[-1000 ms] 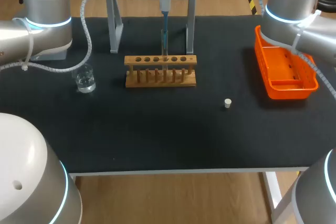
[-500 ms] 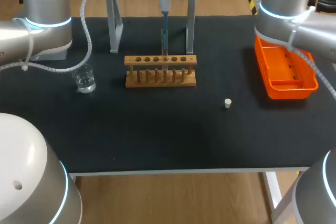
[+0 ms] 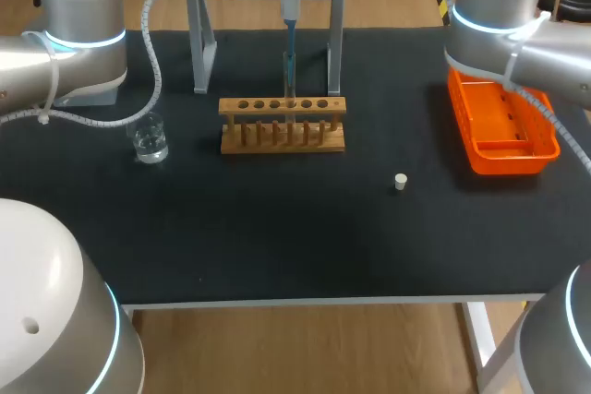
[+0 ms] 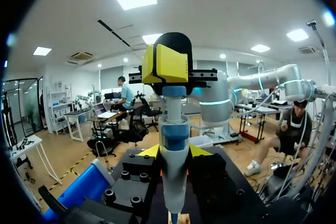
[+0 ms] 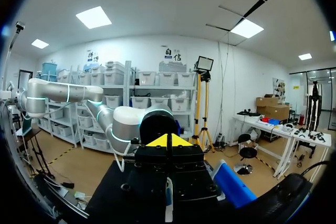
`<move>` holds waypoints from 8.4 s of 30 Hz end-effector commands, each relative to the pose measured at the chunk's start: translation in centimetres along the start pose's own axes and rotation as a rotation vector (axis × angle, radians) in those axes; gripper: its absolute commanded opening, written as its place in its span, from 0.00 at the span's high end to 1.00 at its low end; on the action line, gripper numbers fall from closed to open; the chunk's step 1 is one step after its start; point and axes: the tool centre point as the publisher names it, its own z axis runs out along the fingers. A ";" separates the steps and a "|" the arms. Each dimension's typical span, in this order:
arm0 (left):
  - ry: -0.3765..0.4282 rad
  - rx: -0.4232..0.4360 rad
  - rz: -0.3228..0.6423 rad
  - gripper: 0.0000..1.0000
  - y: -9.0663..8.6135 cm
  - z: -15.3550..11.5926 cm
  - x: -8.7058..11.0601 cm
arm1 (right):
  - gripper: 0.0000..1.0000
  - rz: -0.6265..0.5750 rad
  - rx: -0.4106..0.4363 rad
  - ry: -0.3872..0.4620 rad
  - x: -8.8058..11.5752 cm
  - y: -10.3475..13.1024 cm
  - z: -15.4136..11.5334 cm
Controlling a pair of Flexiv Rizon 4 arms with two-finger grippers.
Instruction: Invert the test tube, pick up the pipette, mount the tip to pipette, aspirate from beaker and dispense into the tube, eject the tip, return the pipette, and cap with the stopper.
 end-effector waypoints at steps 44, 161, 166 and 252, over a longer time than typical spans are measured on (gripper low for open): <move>-0.004 0.000 0.000 1.00 -0.1 0.0 0.1 | 1.00 0.049 0.015 0.001 0.1 -2.7 0.1; -0.004 0.000 0.000 1.00 -0.1 0.0 0.1 | 0.00 -0.062 0.534 0.174 0.9 -27.8 -1.7; -0.004 0.000 0.000 1.00 -0.1 0.0 0.1 | 0.00 -0.057 0.562 0.158 1.1 -28.9 -0.8; -0.039 -0.033 0.022 1.00 -2.8 0.1 1.2 | 0.00 -0.057 0.622 0.082 0.7 -31.4 0.3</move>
